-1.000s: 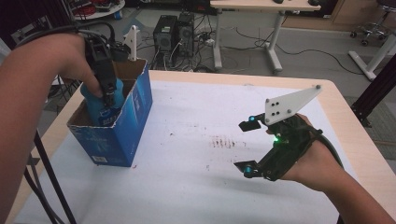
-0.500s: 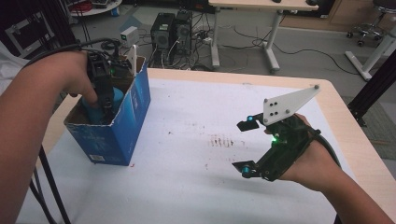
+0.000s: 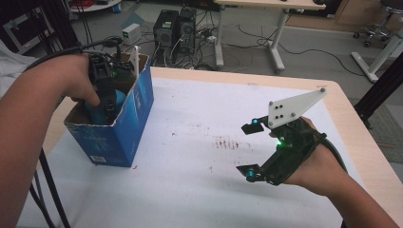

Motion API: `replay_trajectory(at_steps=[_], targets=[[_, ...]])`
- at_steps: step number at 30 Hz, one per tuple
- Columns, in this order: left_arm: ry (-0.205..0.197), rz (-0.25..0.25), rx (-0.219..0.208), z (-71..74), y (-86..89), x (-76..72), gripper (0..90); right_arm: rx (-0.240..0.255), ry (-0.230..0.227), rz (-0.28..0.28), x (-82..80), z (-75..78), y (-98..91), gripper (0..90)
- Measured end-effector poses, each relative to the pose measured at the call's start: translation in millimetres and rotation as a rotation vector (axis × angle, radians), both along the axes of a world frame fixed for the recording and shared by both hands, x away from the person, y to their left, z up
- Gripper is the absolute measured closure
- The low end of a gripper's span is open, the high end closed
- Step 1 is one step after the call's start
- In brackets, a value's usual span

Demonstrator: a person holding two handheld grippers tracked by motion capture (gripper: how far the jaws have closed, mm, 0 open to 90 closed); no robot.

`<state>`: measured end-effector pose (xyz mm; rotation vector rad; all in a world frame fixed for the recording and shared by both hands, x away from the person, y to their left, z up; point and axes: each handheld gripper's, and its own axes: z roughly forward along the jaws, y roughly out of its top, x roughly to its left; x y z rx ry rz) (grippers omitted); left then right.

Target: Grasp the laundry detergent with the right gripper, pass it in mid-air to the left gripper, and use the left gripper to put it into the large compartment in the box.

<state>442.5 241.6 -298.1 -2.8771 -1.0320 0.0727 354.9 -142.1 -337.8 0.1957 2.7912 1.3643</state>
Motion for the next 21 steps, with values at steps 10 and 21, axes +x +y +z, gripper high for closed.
replay_trajectory(at_steps=[10, 21], targets=[[-0.028, 0.017, -0.015, 4.8, 4.3, -0.6, 33.4, -0.002, -0.001, -0.004, 0.3, -2.2, 0.2, 0.7], [-0.044, 0.002, -0.001, 16.2, -0.3, -2.8, 30.6, -0.002, 0.002, -0.005, -1.1, -1.1, -0.7, 0.7]])
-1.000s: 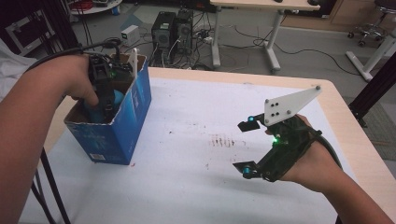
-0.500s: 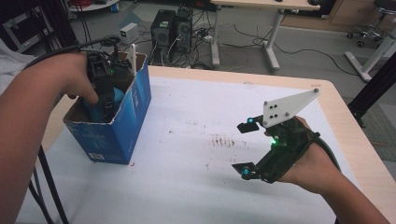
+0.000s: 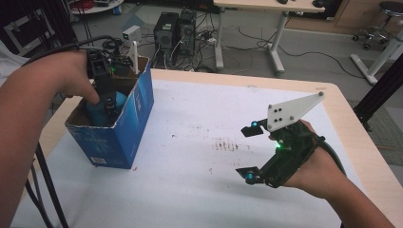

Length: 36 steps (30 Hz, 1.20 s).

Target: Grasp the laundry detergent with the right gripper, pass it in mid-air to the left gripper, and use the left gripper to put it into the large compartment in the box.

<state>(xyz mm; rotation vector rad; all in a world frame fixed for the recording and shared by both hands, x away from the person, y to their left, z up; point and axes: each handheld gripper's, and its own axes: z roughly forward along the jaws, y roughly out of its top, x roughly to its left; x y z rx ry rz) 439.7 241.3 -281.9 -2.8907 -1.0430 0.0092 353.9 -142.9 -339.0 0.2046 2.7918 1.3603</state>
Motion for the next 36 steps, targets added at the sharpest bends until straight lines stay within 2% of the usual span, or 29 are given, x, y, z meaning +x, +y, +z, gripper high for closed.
replay_trajectory(at_steps=[4, 7, 16, 19, 22, 27, 32, 36], targets=[[-0.003, -0.001, -0.004, 7.8, -0.9, -1.5, 30.6, 0.002, -0.003, 0.003, 0.3, 0.3, -0.8, 0.7], [-0.013, -0.004, 0.016, 14.7, -1.3, -2.4, 27.2, 0.004, -0.001, 0.001, 0.2, 0.4, -1.0, 0.7], [-0.041, 0.001, -0.008, 32.5, -5.1, -8.6, 22.6, 0.005, 0.004, 0.003, 0.7, 1.4, -2.4, 0.7], [-0.041, -0.012, -0.001, 38.9, -7.3, -10.0, 20.4, 0.002, 0.004, 0.002, 1.5, 2.9, -3.7, 0.7], [-0.052, -0.016, -0.014, 44.8, -11.3, -12.9, 19.2, -0.004, 0.002, 0.000, 2.1, 5.5, -4.9, 0.7], [-0.049, -0.045, -0.018, 53.7, -19.5, -17.5, 16.5, -0.025, -0.002, 0.000, 3.9, 11.2, -8.4, 0.7], [-0.041, -0.096, -0.032, 63.0, -31.3, -23.4, 14.8, -0.054, 0.000, -0.001, 5.5, 16.4, -12.8, 0.7], [-0.041, -0.140, -0.076, 69.6, -42.7, -28.6, 14.8, -0.095, 0.002, 0.002, 7.5, 23.4, -16.9, 0.7]])
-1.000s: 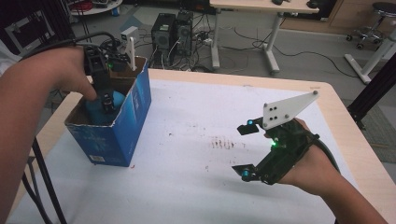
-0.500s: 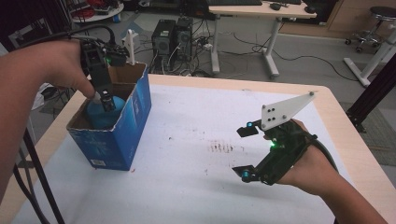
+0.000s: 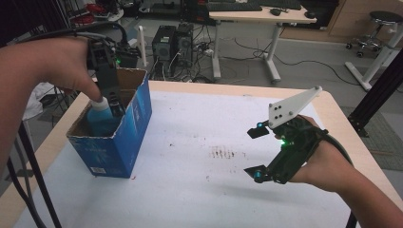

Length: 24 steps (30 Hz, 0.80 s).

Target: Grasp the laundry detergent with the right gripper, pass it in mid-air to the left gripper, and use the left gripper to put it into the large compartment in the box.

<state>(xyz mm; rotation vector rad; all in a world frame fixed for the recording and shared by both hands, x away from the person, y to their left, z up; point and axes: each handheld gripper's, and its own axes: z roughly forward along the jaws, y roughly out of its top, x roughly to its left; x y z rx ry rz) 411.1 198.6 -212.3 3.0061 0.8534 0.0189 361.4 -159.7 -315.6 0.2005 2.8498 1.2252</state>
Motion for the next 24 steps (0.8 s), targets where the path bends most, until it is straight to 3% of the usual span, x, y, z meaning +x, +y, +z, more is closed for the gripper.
replay_trajectory(at_steps=[14, 24], targets=[[0.034, -0.163, -0.046, -1.1, -45.5, -13.7, 6.9, -0.231, 0.012, 0.032, 14.2, 27.9, -10.4, 0.7], [0.065, -0.270, -0.030, -22.0, -76.4, -16.9, 1.7, -0.417, 0.018, 0.049, 21.4, 38.8, -14.2, 0.7]])
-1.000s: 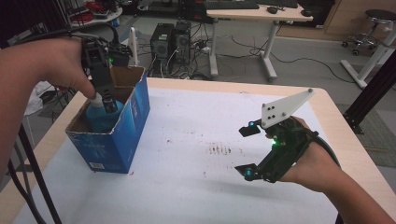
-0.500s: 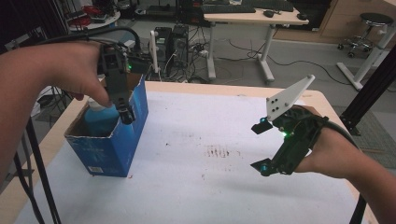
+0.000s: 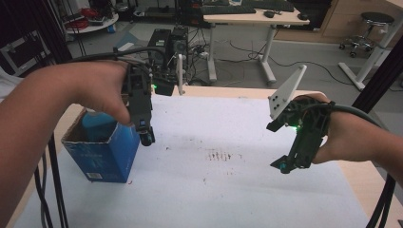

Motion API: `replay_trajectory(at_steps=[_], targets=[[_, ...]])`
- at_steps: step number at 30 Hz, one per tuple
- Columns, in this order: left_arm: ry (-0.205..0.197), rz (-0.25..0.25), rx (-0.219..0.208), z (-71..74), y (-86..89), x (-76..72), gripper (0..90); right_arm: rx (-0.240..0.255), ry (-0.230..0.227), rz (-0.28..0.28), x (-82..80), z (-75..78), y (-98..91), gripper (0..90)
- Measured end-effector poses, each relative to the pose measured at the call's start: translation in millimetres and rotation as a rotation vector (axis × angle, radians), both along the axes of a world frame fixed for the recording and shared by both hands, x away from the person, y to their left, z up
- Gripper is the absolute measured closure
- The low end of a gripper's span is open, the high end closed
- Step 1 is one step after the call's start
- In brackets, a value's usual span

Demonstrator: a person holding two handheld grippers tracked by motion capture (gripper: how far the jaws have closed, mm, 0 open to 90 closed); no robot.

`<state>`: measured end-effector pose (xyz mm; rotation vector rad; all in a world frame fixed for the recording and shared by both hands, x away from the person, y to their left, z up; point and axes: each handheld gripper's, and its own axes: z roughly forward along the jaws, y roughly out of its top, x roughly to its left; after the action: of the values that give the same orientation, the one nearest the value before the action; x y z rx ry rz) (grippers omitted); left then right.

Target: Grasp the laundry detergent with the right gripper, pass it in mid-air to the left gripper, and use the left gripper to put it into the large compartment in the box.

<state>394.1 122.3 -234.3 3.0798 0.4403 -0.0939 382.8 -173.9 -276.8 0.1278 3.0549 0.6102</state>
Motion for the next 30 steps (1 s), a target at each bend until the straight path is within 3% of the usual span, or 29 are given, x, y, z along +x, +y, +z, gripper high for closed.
replay_trajectory(at_steps=[6, 14, 30], targets=[[0.022, -0.044, 0.003, -10.4, -14.6, -1.7, 1.7, -0.063, -0.013, 0.010, -2.4, 10.5, 2.9, 0.7], [0.029, -0.083, 0.008, -15.7, -27.9, -0.3, 1.7, -0.080, -0.015, 0.023, -0.9, 10.8, 3.1, 0.7], [0.044, -0.079, 0.007, -21.0, -28.5, 4.7, 1.7, -0.105, 0.000, 0.032, 6.7, 9.6, 1.6, 0.7]])
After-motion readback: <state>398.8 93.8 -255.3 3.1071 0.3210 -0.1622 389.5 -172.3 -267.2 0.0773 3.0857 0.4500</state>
